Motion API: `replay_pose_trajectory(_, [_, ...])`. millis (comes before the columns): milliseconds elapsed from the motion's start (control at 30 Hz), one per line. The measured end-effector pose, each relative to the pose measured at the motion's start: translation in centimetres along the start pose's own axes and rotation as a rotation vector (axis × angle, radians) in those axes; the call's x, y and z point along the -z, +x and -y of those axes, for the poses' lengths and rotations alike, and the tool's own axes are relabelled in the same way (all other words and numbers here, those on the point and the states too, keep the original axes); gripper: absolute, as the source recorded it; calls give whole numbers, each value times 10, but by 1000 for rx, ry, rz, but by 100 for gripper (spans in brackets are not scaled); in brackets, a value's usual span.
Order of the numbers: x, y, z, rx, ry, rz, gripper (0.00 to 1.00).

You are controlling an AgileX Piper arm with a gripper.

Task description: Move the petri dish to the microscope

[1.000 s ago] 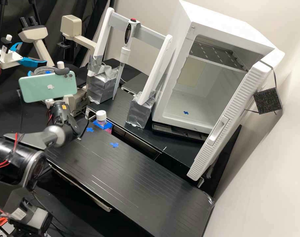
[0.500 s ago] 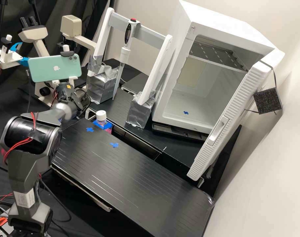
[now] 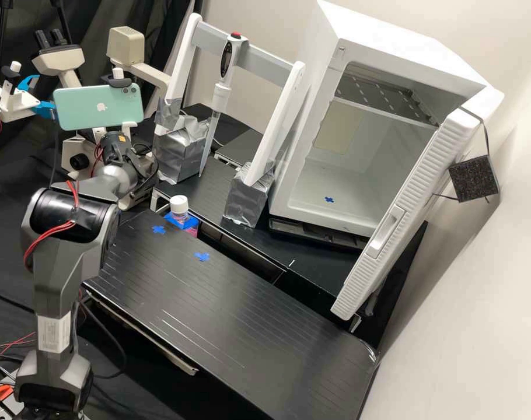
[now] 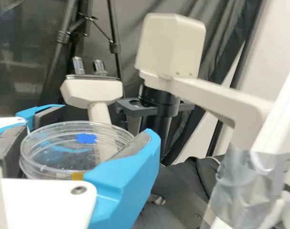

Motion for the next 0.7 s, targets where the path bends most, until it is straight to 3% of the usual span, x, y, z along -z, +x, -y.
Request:
replay_pose_trajectory(233, [-27,28,22,57,51,110,0])
replay_pose_trajectory(700, [-46,66,33,85,42,182,0])
